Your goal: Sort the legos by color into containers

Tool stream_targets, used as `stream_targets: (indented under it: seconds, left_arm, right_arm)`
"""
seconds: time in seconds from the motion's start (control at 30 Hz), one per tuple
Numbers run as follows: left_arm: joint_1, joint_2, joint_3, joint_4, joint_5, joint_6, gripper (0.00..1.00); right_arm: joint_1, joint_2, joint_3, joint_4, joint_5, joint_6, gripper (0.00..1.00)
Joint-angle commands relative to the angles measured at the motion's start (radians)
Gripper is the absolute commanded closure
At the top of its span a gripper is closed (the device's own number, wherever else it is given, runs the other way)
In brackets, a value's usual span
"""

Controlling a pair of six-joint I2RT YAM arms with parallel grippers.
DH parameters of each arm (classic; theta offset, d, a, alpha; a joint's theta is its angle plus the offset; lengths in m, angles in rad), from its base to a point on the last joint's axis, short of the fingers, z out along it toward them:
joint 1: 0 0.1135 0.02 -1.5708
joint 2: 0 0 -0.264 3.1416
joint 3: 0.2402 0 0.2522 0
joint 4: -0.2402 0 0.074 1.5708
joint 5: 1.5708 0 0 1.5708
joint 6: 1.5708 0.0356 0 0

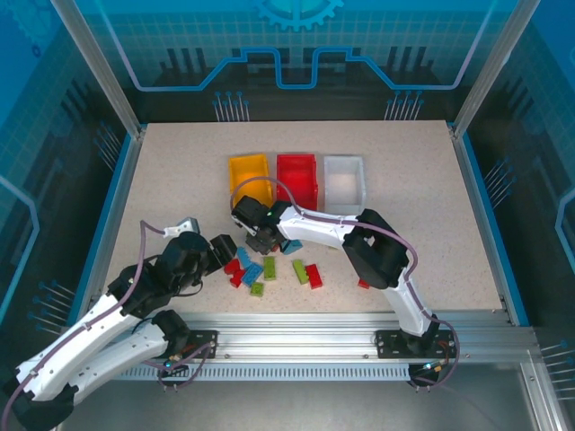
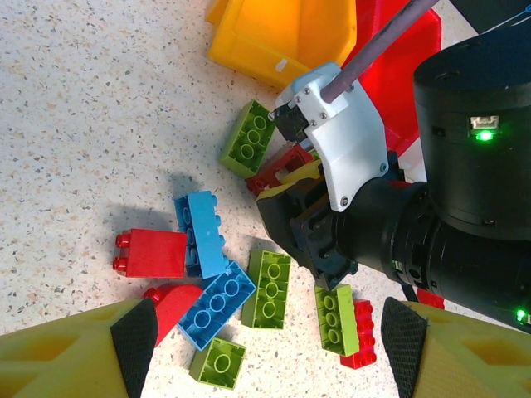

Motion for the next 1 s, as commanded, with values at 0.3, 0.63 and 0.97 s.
stream_targets:
  seconds: [0.3, 0.63, 0.97]
  left_arm:
    - [0.005, 0.049, 0.035, 0.107, 0.039, 0.093, 0.24]
    - [-0.001, 0.316, 0.165, 0.388, 0.260, 0.214, 0.24]
    - [-0.102, 0.724, 0.419, 0.548, 0.251, 0.330, 0.24]
  right_arm:
    - [-0.017, -0.171, -0.012, -0.017, 0.005, 0.036, 0.86]
    - [-0.335, -0.492, -0.198, 0.033, -0.061, 0.177, 0.86]
    - [-0.651, -0.238, -0.011, 0.020, -0.226, 0.273, 0.86]
